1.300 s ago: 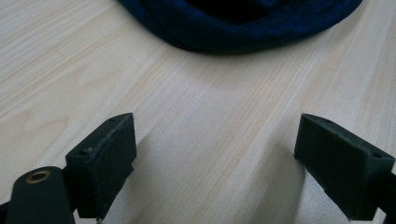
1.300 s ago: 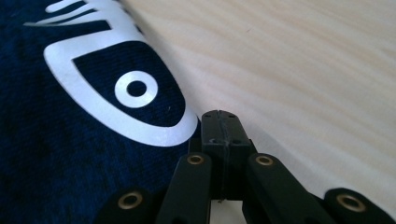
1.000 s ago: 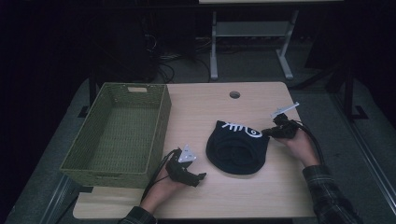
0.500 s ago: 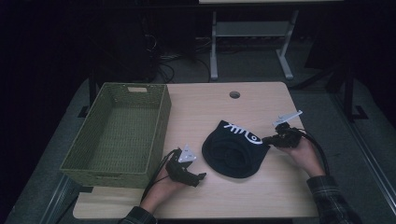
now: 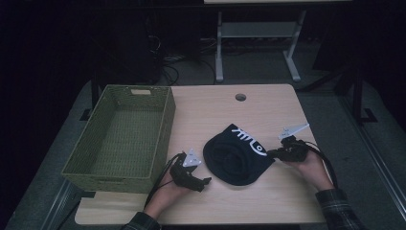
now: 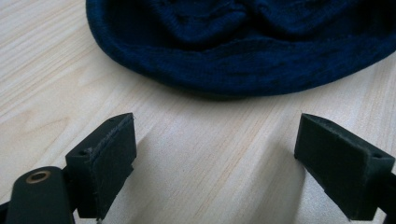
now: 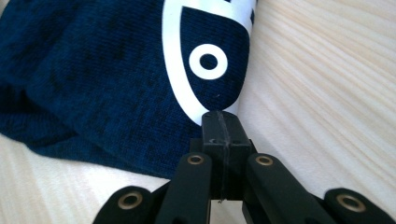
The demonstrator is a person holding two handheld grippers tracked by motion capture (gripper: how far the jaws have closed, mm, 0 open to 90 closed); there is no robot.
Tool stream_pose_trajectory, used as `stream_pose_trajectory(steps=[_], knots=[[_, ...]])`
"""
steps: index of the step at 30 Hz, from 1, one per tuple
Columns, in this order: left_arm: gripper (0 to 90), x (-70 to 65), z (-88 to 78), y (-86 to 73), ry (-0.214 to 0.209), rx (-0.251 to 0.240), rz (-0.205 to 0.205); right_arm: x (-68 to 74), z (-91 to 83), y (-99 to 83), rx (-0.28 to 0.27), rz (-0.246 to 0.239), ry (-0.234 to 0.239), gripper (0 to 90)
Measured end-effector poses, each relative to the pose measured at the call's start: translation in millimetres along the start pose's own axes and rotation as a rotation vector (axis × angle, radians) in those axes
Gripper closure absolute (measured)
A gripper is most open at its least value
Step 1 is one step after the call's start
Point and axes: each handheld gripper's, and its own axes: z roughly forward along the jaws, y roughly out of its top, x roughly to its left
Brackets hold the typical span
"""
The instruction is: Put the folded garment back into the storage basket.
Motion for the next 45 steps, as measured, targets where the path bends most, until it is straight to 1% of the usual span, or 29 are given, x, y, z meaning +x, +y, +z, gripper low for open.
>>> stream_pose_trajectory(steps=[1,4,5,6,7,8,9,10,11,13,14,15,16,17,19,20,21,22,24,25,26,28,29,30,35,39,40,43,45], knots=[[11.9,0.0,0.0,0.0,0.000,0.000,0.000,1.8,-0.7,-0.3,-0.003,-0.008,-0.001,90.0],[11.8,0.0,0.0,0.0,0.000,0.000,0.000,5.0,-4.4,-1.2,-0.019,-0.001,-0.010,90.0],[11.8,0.0,0.0,0.0,0.000,0.000,0.000,5.1,-7.5,-2.2,-0.031,-0.009,-0.022,90.0],[11.8,-0.1,-0.2,-0.1,0.000,0.000,0.001,6.1,-10.4,-3.0,-0.037,0.004,-0.025,90.0],[11.8,-0.1,-0.2,-0.1,0.000,0.000,0.001,6.1,-10.4,-3.0,-0.037,0.004,-0.025,90.0],[11.8,-0.1,-0.5,-0.2,0.001,0.002,0.003,7.7,-15.8,-6.3,-0.056,0.004,-0.036,90.0],[11.8,-0.1,-0.5,-0.2,0.001,0.002,0.003,7.7,-15.8,-6.3,-0.056,0.004,-0.036,90.0],[11.8,-0.2,-0.4,-0.2,0.001,0.000,0.001,10.8,-21.1,-9.0,-0.068,0.017,-0.046,90.0],[11.8,-0.3,-0.3,-0.2,0.001,0.000,0.001,12.7,-23.9,-11.1,-0.080,0.017,-0.053,90.0],[11.8,-0.3,-0.3,-0.2,0.001,-0.001,0.000,16.6,-28.1,-16.3,-0.092,0.026,-0.065,83.9],[11.8,-0.3,-0.3,-0.2,0.001,-0.001,0.000,16.6,-28.1,-16.3,-0.092,0.026,-0.065,83.9],[11.8,-0.3,-0.3,-0.2,0.001,-0.001,0.000,17.6,-29.3,-18.9,-0.086,0.028,-0.066,80.4],[11.8,-0.4,-0.3,-0.3,0.001,-0.001,-0.001,20.4,-32.6,-25.1,-0.097,0.038,-0.082,73.8],[11.8,-0.4,-0.3,-0.2,0.001,-0.001,-0.001,21.4,-33.9,-28.4,-0.104,0.044,-0.088,71.5],[11.8,-0.4,-0.2,-0.2,0.001,-0.002,-0.001,23.0,-36.5,-33.9,-0.096,0.058,-0.096,64.5],[11.8,-0.4,-0.2,-0.2,0.001,-0.002,-0.001,24.2,-38.0,-37.7,-0.113,0.062,-0.106,60.9],[11.8,-0.3,-0.3,-0.2,0.001,-0.001,-0.001,24.2,-38.0,-37.7,-0.113,0.062,-0.106,60.9],[11.8,-0.3,-0.2,-0.2,0.001,-0.001,0.000,25.6,-39.8,-45.6,-0.113,0.082,-0.110,52.2],[11.8,-0.4,-0.3,-0.3,0.001,-0.002,-0.001,27.2,-39.7,-53.3,-0.116,0.087,-0.122,49.2],[11.8,-0.4,-0.3,-0.3,0.001,-0.002,-0.001,27.2,-39.7,-53.3,-0.116,0.087,-0.122,49.2],[11.8,-0.5,-0.3,-0.3,0.002,-0.001,-0.001,29.1,-39.2,-61.7,-0.113,0.094,-0.136,42.8],[11.9,-0.5,-0.3,-0.3,0.002,-0.002,-0.001,32.5,-39.4,-70.4,-0.127,0.103,-0.150,38.3],[11.8,-0.5,-0.3,-0.3,0.002,-0.002,-0.001,32.5,-39.4,-70.4,-0.127,0.103,-0.150,38.3],[11.9,-0.5,-0.3,-0.3,0.002,-0.002,-0.002,34.2,-40.0,-79.5,-0.129,0.110,-0.159,32.8],[11.9,-0.5,-0.3,-0.3,0.002,-0.002,-0.002,38.0,-41.6,-94.5,-0.156,0.133,-0.178,20.0],[11.9,-0.5,-0.3,-0.3,0.002,-0.002,-0.002,38.8,-40.3,-99.7,-0.163,0.130,-0.200,14.2],[11.9,-0.5,-0.3,-0.3,0.002,-0.001,-0.002,38.7,-39.8,-100.0,-0.159,0.138,-0.203,14.1],[11.9,-0.5,-0.3,-0.3,0.002,-0.002,-0.002,38.1,-37.6,-99.8,-0.154,0.128,-0.224,13.3],[11.8,-0.6,-0.1,-0.1,0.003,-0.002,-0.004,39.4,-36.2,-99.5,-0.149,0.134,-0.228,12.5]])
